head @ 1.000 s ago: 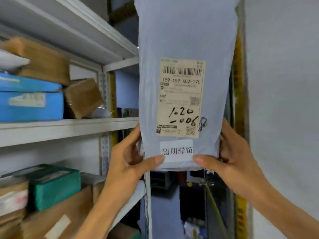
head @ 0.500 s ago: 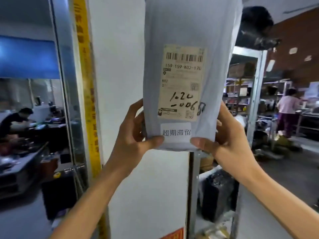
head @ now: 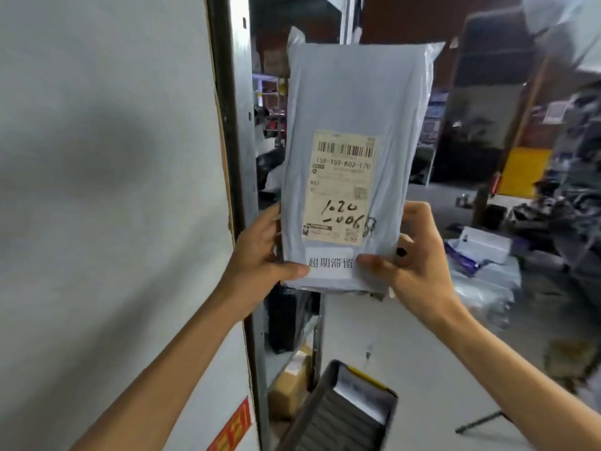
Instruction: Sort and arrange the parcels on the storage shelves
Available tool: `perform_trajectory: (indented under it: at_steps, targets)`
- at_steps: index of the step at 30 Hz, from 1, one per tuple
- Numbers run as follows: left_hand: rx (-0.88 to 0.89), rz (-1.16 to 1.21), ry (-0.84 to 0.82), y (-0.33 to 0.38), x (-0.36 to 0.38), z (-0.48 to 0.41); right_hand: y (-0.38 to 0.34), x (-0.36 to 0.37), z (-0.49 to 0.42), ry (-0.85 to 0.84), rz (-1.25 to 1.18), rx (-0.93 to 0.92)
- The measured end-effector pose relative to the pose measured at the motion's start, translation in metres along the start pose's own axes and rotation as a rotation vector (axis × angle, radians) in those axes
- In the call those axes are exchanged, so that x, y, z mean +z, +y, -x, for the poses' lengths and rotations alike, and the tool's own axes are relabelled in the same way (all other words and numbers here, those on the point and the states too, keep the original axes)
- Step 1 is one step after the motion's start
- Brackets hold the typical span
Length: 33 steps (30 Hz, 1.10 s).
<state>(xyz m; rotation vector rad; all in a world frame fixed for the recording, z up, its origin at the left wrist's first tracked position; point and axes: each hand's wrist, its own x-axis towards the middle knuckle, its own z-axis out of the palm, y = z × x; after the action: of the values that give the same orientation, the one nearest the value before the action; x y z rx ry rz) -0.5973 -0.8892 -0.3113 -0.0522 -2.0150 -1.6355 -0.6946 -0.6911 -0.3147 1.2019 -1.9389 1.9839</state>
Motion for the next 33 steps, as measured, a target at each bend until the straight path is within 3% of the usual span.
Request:
perform_trajectory:
  at_steps: [11,17,23,33]
  targets:
    - [-0.275,0.008,-0.258,-0.204,0.069,-0.047,0.171,-0.018,0.051,0.267,0.223,0.357]
    - [-0.512,0.005,-0.282,-0.316,0.116,-0.038,0.282,-0.036,0.079,0.187,0.293,0.579]
    - [-0.775,0.018,-0.34,-0.44,0.143,-0.032,0.397,-0.035,0.115,0.195,0.161,0.841]
    - [-1.111,0.045,-0.461,-0.624,0.17,-0.022,0.578,-0.015,0.172,0.229,0.158,1.284]
